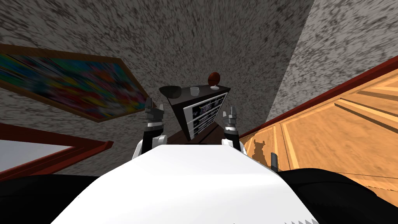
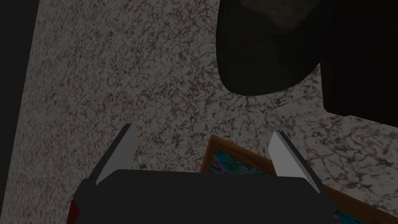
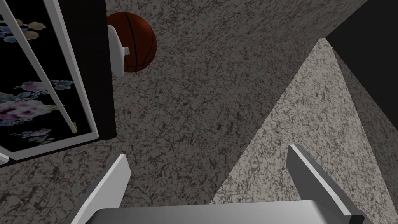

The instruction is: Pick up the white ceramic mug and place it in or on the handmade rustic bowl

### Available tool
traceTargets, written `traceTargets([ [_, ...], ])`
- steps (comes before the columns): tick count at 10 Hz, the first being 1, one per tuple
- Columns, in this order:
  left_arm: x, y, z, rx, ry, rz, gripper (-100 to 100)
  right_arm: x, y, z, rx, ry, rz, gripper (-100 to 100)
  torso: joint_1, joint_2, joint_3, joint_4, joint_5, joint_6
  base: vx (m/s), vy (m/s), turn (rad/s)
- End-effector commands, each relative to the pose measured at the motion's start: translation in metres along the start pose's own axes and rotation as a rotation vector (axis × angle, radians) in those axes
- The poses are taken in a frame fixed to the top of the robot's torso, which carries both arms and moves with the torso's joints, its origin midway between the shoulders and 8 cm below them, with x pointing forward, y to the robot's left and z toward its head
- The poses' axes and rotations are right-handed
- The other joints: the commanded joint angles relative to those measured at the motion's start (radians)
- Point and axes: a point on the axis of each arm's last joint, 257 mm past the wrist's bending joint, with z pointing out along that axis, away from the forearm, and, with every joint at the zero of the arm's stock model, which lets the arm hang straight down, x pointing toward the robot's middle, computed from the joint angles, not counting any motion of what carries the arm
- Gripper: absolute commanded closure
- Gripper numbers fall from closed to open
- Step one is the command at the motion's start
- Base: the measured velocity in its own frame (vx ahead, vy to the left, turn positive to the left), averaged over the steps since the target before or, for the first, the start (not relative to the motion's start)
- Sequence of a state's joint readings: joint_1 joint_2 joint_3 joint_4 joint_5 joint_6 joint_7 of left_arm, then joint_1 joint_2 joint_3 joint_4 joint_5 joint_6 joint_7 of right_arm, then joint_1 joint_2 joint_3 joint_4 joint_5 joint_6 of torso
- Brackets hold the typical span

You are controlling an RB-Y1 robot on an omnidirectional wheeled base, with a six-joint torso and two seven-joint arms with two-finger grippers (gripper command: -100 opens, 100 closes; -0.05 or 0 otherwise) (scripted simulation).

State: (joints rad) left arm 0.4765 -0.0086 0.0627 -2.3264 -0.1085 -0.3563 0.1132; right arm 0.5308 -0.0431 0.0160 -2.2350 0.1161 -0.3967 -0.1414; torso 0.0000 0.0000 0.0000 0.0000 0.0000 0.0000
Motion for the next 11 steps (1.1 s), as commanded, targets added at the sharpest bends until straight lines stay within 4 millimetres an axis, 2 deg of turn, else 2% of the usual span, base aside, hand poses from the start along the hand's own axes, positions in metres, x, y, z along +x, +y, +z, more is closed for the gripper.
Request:
traceTargets([
  [1, 0.000, 0.001, 0.003, -0.006, 0.020, 0.015, -100, 0.000, 0.000, 0.000, 0.000, 0.000, 0.000, 0, 0.000, 0.000, 0.000, 0.000, 0.000, 0.000, -0.013, -0.026, 0.019],
  [11, -0.022, 0.005, 0.038, -0.081, 0.062, 0.107, -100, 0.000, 0.000, 0.000, 0.000, 0.000, 0.000, 0, -0.005, 0.001, 0.000, 0.000, -0.001, 0.000, -0.022, -0.073, 0.040],
])
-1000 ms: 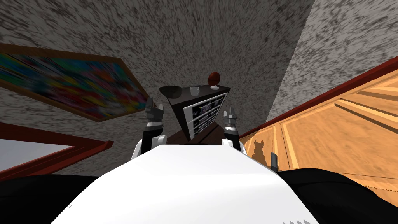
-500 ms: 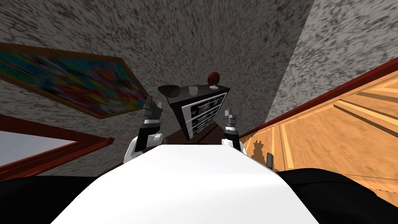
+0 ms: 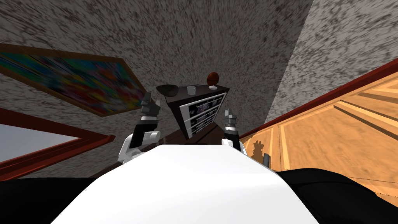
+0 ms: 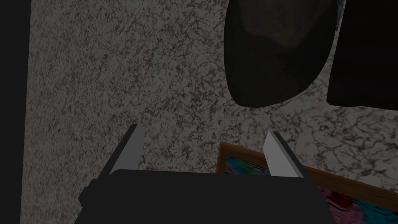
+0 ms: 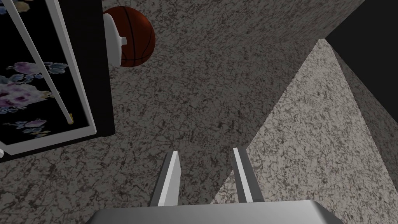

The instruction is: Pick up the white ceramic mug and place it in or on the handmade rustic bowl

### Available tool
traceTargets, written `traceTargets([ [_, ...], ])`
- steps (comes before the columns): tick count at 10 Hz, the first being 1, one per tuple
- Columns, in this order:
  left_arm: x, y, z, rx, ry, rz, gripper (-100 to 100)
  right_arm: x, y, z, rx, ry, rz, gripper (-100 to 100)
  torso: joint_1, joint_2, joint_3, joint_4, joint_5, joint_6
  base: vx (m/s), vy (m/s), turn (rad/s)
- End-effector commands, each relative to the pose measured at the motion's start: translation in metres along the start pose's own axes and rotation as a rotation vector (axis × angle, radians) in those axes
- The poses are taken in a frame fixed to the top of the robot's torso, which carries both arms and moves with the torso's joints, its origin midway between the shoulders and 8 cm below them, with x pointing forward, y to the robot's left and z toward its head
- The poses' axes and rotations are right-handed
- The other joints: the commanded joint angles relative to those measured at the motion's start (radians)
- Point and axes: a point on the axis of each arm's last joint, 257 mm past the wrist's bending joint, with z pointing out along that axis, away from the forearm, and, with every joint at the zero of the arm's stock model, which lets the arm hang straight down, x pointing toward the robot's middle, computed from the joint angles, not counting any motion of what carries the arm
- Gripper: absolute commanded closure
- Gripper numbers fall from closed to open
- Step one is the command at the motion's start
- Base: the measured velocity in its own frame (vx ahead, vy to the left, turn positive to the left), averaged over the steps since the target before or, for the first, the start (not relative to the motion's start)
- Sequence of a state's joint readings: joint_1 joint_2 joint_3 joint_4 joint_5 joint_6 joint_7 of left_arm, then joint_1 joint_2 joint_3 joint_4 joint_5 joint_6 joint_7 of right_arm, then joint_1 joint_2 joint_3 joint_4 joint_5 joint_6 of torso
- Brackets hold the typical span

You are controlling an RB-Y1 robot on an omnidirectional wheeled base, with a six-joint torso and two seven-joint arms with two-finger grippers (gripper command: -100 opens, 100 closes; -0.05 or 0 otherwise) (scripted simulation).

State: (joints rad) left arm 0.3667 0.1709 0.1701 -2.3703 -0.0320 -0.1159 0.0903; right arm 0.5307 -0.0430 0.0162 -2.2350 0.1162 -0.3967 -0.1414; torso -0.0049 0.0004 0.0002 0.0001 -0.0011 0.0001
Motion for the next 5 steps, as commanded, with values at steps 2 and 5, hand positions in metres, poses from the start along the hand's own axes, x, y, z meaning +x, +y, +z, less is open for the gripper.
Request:
traceTargets([
  [2, -0.006, 0.001, 0.008, -0.024, -0.003, 0.012, -100, 0.000, 0.000, 0.000, 0.000, 0.000, 0.000, 0, 0.000, 0.000, 0.000, 0.000, 0.000, 0.000, -0.006, -0.072, 0.033],
  [5, -0.018, -0.004, 0.023, -0.039, -0.010, 0.026, -100, 0.000, 0.000, 0.000, 0.000, 0.000, 0.000, 0, 0.000, 0.000, 0.000, 0.000, 0.000, 0.000, -0.002, -0.075, 0.045],
])
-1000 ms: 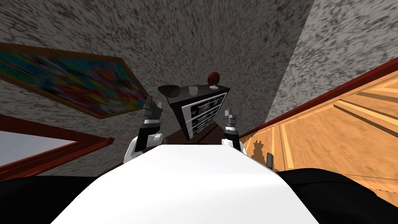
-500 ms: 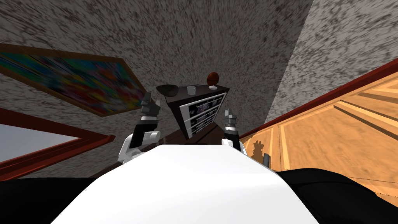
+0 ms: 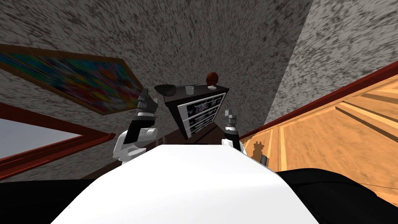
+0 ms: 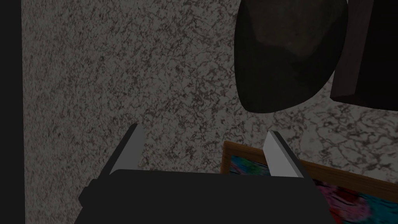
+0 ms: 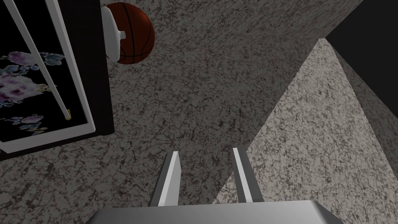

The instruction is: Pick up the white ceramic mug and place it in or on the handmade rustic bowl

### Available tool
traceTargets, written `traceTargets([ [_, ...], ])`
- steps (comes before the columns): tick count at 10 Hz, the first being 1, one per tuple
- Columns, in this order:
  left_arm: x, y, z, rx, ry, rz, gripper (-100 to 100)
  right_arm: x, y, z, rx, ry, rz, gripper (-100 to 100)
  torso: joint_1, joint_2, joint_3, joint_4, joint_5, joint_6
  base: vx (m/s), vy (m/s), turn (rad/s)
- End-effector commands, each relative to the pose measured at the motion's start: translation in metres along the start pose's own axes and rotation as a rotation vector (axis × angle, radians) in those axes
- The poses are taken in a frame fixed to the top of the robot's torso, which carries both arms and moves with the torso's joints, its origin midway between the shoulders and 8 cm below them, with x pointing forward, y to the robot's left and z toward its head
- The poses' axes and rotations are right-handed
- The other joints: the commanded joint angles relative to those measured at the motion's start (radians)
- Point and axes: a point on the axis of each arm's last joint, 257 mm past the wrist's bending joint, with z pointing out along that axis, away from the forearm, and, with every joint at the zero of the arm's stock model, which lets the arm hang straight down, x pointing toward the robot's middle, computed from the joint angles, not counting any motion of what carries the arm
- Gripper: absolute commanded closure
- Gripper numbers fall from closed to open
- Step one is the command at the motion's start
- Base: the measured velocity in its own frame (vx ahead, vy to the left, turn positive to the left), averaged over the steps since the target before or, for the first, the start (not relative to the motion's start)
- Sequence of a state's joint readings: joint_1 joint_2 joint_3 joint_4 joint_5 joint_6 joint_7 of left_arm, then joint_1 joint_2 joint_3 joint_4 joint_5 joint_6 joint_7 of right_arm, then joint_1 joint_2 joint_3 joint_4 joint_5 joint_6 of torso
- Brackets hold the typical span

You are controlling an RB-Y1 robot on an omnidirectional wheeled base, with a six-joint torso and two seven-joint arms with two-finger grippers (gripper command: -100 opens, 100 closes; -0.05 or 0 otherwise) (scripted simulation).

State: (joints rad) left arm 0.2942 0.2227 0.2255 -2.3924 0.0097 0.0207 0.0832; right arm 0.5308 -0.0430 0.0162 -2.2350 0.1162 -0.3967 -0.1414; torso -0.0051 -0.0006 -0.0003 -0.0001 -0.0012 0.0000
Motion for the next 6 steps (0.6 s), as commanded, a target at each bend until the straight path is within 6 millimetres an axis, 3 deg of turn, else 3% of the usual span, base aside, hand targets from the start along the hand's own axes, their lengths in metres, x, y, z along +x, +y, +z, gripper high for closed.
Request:
traceTargets([
  [1, -0.003, 0.004, 0.002, -0.027, -0.004, 0.003, -100, 0.000, 0.000, 0.000, 0.000, 0.000, 0.000, 0, 0.000, 0.000, 0.000, 0.000, 0.000, 0.000, -0.001, -0.072, 0.031],
  [4, -0.014, -0.004, 0.017, -0.036, -0.014, 0.007, -100, 0.000, 0.000, 0.000, 0.000, 0.000, 0.000, 0, 0.000, 0.001, 0.000, 0.000, 0.000, 0.000, -0.005, -0.087, 0.048],
  [5, -0.015, 0.003, 0.017, -0.066, -0.017, 0.007, -100, 0.000, 0.000, 0.000, 0.000, 0.000, 0.000, 0, -0.001, 0.000, 0.000, 0.000, 0.000, 0.000, 0.001, -0.076, 0.034],
  [6, -0.020, -0.006, 0.024, -0.053, -0.021, 0.005, -100, 0.000, 0.000, 0.000, 0.000, 0.000, 0.000, 0, 0.000, 0.000, 0.000, 0.000, 0.000, 0.000, 0.004, -0.089, 0.056],
])
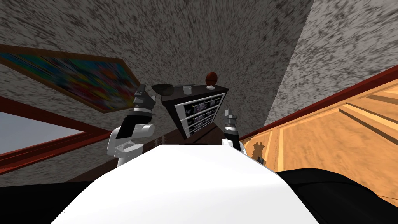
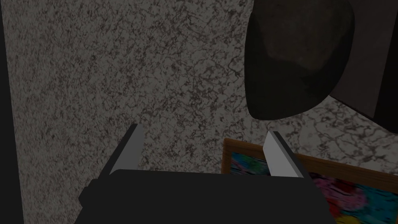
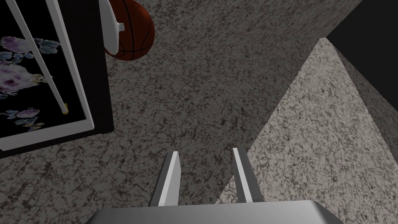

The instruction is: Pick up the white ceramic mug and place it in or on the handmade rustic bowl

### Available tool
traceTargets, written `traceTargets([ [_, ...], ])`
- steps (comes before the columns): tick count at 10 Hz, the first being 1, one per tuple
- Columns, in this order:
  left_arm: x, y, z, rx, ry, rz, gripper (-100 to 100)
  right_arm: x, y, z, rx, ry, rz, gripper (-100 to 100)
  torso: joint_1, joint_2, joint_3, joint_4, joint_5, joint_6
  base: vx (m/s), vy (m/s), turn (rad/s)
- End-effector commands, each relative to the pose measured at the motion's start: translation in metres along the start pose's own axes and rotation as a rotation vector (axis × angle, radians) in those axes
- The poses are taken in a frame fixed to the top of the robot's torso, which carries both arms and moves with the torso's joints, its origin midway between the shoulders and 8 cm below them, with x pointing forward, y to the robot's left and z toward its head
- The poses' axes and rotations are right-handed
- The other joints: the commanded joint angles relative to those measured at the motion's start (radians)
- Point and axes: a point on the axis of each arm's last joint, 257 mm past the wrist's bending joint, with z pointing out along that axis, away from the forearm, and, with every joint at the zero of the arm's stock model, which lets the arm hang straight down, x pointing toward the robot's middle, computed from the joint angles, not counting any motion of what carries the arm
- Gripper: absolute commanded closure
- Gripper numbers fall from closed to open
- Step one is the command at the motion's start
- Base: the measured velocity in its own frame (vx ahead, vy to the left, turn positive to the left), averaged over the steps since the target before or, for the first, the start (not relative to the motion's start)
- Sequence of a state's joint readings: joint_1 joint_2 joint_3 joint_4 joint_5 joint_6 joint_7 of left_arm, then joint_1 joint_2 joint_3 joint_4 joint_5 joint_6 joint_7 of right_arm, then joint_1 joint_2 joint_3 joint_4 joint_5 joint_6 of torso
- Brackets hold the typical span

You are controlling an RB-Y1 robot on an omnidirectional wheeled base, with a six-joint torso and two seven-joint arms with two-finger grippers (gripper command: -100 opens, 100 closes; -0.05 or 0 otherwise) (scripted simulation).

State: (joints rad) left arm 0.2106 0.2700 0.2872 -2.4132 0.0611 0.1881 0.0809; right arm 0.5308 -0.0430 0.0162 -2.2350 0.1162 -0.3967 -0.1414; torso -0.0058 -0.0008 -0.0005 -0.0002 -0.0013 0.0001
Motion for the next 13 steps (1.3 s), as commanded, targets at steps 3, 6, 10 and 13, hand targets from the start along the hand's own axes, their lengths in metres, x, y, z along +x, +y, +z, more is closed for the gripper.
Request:
traceTargets([
  [3, -0.008, -0.001, 0.010, -0.036, -0.011, -0.006, -100, 0.000, 0.000, 0.000, 0.000, 0.000, 0.000, 0, 0.003, 0.000, 0.000, 0.000, 0.000, 0.000, 0.011, -0.062, 0.030],
  [6, -0.013, 0.004, 0.016, -0.078, -0.019, -0.015, -100, 0.000, 0.000, 0.000, 0.000, 0.000, 0.000, 0, -0.001, 0.000, 0.000, 0.000, 0.000, 0.000, 0.008, -0.091, 0.047],
  [10, -0.018, 0.009, 0.021, -0.126, -0.028, -0.028, -100, 0.000, 0.000, 0.000, 0.000, 0.000, 0.000, 0, 0.002, -0.001, 0.000, 0.000, 0.000, 0.000, 0.011, -0.050, 0.025],
  [13, -0.024, 0.000, 0.034, -0.140, -0.037, -0.062, -100, 0.000, 0.000, 0.000, 0.000, 0.000, 0.000, 0, 0.005, 0.001, 0.000, 0.000, 0.001, 0.000, -0.012, -0.012, -0.008],
])
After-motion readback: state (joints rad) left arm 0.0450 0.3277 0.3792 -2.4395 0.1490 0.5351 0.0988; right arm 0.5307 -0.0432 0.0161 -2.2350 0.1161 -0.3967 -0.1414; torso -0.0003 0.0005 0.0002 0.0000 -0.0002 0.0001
